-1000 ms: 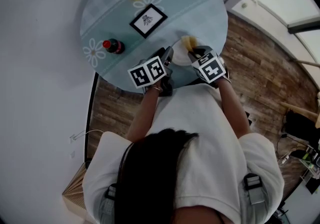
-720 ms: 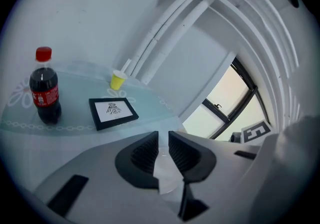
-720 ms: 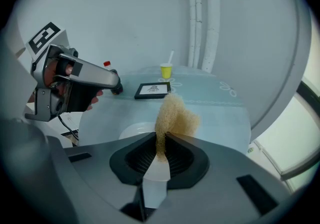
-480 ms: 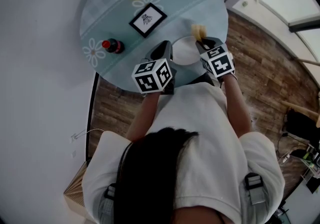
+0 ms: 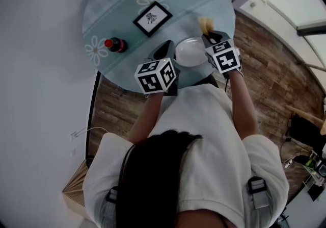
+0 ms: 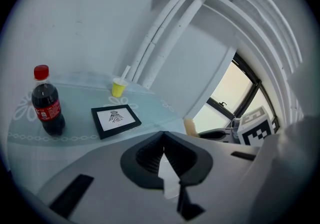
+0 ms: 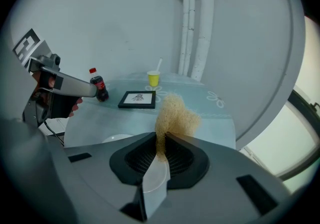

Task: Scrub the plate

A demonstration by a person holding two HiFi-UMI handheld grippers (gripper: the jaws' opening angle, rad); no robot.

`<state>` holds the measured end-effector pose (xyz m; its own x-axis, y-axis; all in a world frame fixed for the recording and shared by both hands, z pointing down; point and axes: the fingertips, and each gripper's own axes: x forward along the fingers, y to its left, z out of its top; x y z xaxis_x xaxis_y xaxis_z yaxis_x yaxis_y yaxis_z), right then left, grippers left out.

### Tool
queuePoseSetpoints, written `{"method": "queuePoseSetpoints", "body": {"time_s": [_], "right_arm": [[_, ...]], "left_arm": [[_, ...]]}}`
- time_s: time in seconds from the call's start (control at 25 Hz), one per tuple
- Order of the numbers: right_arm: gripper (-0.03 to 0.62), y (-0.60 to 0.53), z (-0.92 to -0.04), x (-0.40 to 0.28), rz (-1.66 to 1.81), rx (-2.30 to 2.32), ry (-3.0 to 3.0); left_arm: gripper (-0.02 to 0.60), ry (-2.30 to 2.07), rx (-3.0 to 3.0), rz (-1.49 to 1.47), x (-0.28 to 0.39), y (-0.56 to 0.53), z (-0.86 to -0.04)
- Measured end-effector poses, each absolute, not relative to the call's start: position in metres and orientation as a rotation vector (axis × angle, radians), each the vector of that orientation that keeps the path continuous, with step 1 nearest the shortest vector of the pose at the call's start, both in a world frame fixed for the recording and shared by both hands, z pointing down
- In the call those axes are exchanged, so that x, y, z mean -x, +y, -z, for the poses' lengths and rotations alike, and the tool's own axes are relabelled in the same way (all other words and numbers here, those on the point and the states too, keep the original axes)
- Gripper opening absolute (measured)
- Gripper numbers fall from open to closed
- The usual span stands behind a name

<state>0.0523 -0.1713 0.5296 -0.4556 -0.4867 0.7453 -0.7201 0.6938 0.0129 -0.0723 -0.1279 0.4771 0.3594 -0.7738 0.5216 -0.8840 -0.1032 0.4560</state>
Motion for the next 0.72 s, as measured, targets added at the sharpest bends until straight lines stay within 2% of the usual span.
{"method": "queuePoseSetpoints", "body": {"time_s": [0.72], "right_arm": [[0.064, -0.211, -0.563, -0.077, -0.466, -0.917, -2.042]], "left_arm": [[0.009, -1.456, -1.687, -0.227, 0.083, -0.13, -0.506]]}}
